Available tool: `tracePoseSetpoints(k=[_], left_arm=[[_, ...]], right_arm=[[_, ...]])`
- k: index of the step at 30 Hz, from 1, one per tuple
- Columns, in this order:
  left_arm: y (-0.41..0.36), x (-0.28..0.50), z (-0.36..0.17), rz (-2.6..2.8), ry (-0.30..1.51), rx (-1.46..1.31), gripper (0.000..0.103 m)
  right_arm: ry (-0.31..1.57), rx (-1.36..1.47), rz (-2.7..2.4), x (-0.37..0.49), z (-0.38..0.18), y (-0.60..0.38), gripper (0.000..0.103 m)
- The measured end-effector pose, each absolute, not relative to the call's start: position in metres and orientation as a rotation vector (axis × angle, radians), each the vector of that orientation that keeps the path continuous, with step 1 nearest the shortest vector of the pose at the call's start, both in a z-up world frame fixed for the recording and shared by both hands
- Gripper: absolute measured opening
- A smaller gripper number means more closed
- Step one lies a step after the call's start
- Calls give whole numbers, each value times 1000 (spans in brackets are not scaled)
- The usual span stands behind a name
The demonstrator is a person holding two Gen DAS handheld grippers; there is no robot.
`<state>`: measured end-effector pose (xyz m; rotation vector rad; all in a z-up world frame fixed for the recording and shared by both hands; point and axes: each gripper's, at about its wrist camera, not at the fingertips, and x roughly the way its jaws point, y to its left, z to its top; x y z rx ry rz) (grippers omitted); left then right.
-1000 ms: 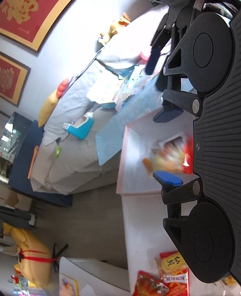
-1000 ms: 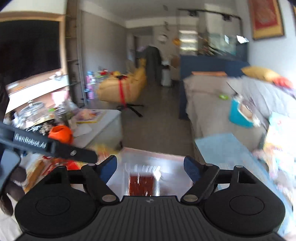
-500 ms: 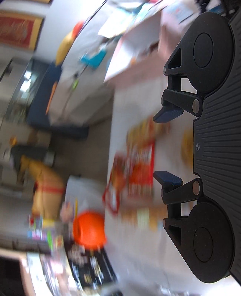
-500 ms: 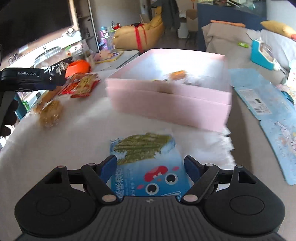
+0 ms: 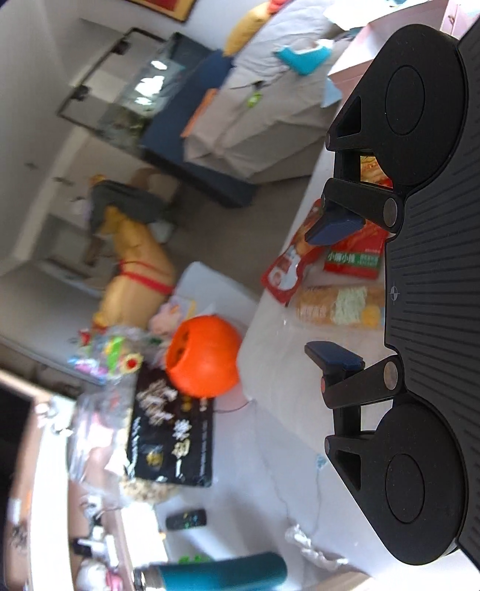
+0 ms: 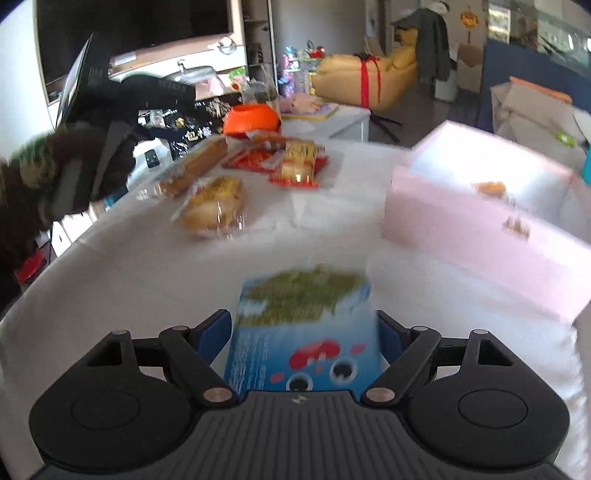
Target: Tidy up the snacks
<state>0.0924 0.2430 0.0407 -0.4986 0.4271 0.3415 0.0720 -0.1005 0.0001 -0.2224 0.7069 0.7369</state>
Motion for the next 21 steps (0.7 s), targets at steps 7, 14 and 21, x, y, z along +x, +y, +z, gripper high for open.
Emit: tracePoseSetpoints(k=[7, 14, 21], left_arm=[[264, 69, 26, 318, 382, -591, 63], [267, 66, 22, 326, 422, -583, 63], [265, 76, 11, 308, 490, -569, 55]], right_arm=[[584, -334, 796, 137, 60, -25, 86], [845, -170, 800, 264, 44, 108, 86], [960, -101, 623, 349, -17, 189, 87]])
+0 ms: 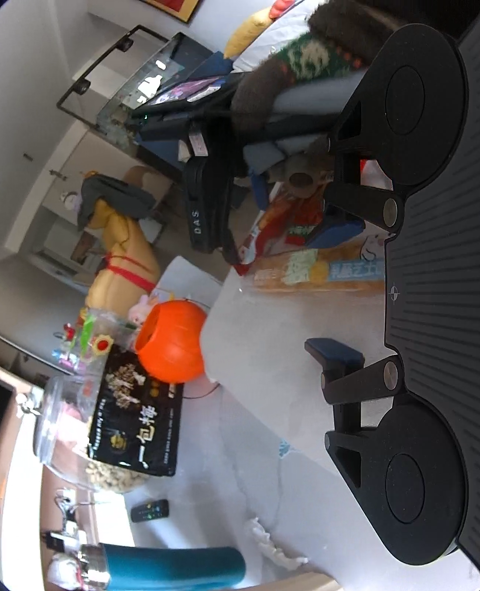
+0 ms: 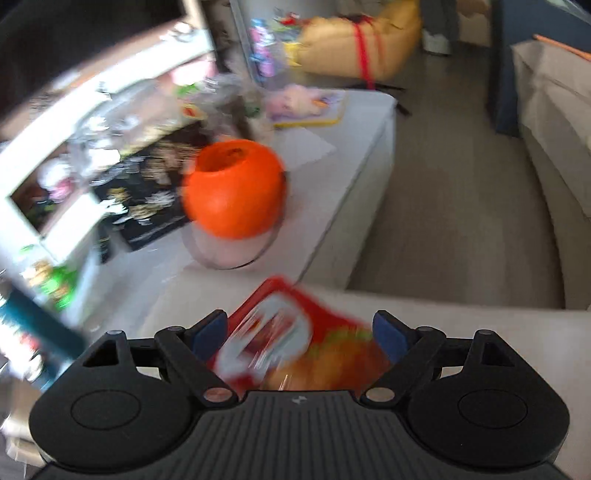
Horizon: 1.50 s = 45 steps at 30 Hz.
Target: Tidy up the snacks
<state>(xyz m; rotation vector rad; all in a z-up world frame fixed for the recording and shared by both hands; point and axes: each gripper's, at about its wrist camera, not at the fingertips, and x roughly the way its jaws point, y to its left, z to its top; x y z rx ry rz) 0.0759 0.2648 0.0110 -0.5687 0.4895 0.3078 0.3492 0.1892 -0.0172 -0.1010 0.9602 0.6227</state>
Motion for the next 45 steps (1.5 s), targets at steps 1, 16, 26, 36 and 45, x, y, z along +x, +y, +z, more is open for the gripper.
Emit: tracePoseSetpoints(k=[1, 16, 26, 36, 45], left_arm=[[266, 75, 11, 309, 491, -578, 52], [266, 73, 8, 215, 517, -638, 31], [252, 67, 23, 187, 452, -581, 31], [192, 25, 35, 19, 616, -559, 31], [187, 22, 36, 63, 677, -496, 31]], right_arm=[[923, -119, 616, 347, -18, 192, 86], [1073, -231, 860, 242, 4, 90, 66], [1063, -174, 884, 154, 10, 8, 74], [772, -272, 754, 150, 44, -22, 75], [789, -163, 769, 155, 4, -14, 78]])
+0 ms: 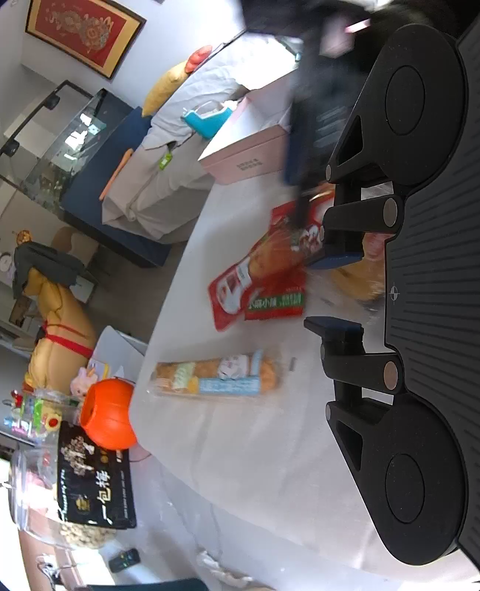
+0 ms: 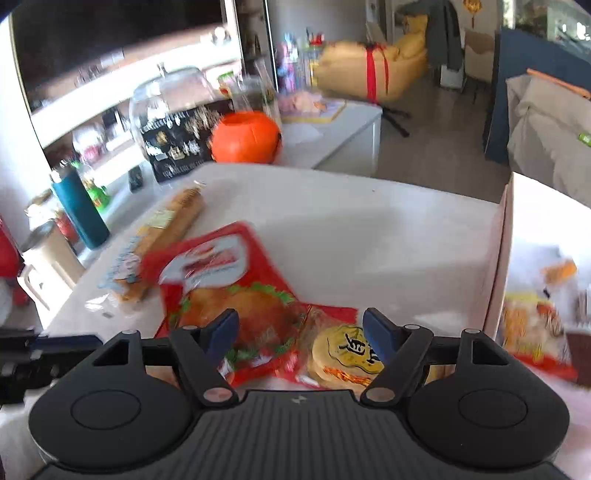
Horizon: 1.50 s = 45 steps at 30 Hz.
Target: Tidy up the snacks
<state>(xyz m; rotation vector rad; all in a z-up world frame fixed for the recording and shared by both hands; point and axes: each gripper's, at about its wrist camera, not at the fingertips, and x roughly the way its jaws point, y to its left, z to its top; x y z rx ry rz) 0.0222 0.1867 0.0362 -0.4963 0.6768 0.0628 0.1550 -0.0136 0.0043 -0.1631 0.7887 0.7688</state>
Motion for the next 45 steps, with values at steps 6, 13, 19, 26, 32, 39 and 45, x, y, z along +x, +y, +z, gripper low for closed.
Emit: tracePoseSetpoints(k=[6, 13, 19, 26, 32, 39, 45], left_arm=[[183, 80, 32, 93, 675, -456, 31], [176, 109, 17, 104, 734, -329, 31], [178, 83, 20, 64, 747, -258, 30], [203, 30, 38, 45, 659, -435, 29], [205, -5, 48, 7, 635, -469, 29], [213, -27, 28, -3, 680, -504, 29], [225, -24, 16, 31, 695, -553, 29]], right_arm=[[867, -97, 957, 97, 9, -43, 79], [728, -216, 844, 75, 31, -71, 79], [709, -203, 830, 90, 36, -71, 79], [744, -198, 901, 137, 49, -18, 81], [899, -52, 854, 220, 25, 33, 81], [1001, -103, 862, 251, -8, 85, 91], [962, -222, 940, 225, -11, 91, 97]])
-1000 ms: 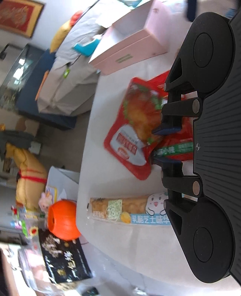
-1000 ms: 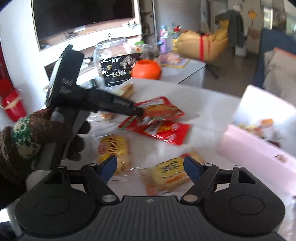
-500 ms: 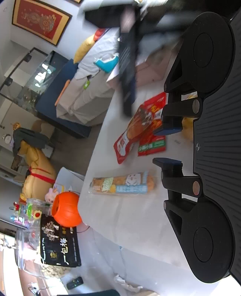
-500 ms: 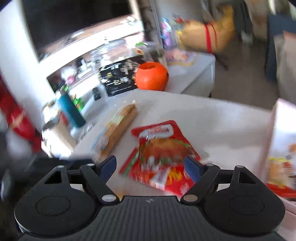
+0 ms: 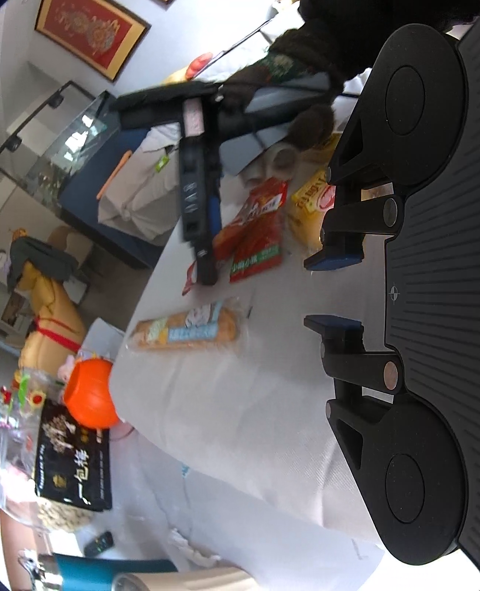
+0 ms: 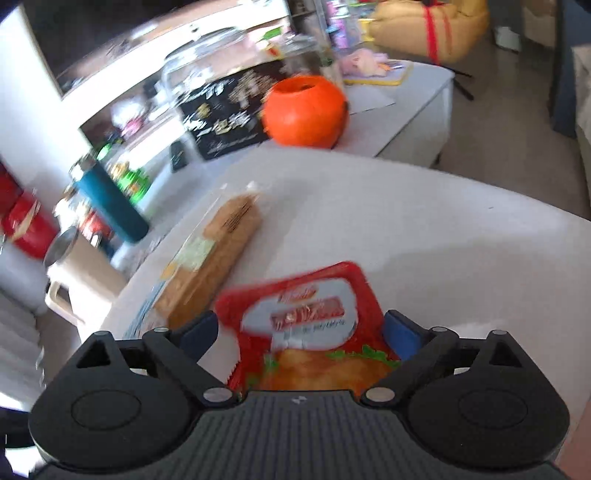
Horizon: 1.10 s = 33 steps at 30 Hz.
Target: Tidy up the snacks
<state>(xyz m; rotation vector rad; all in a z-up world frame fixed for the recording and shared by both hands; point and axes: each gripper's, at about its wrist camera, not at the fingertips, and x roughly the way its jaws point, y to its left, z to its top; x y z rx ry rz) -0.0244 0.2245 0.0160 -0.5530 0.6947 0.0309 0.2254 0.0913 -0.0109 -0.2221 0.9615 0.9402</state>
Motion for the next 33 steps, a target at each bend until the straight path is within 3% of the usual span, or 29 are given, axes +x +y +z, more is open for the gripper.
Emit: tracePoseSetpoints(k=[6, 12, 18, 25, 28, 33], left_arm=[[220, -26, 18, 17, 690, -547, 29], [205, -27, 32, -33, 683, -508, 29], [177, -21, 42, -124, 689, -457, 29], [122, -9, 42, -258, 752, -317, 29], [103, -2, 37, -292, 784, -300, 29], [87, 4, 29, -271, 834, -277, 29]], right_arm=[[922, -367, 903, 205, -11, 82, 96], [943, -258, 890, 192, 4, 44, 73], [933, -220, 861, 158, 18, -5, 57], [844, -231, 774, 120, 28, -74, 56], [820, -242, 766, 105, 27, -97, 72], [794, -160, 711, 89, 28, -139, 77]])
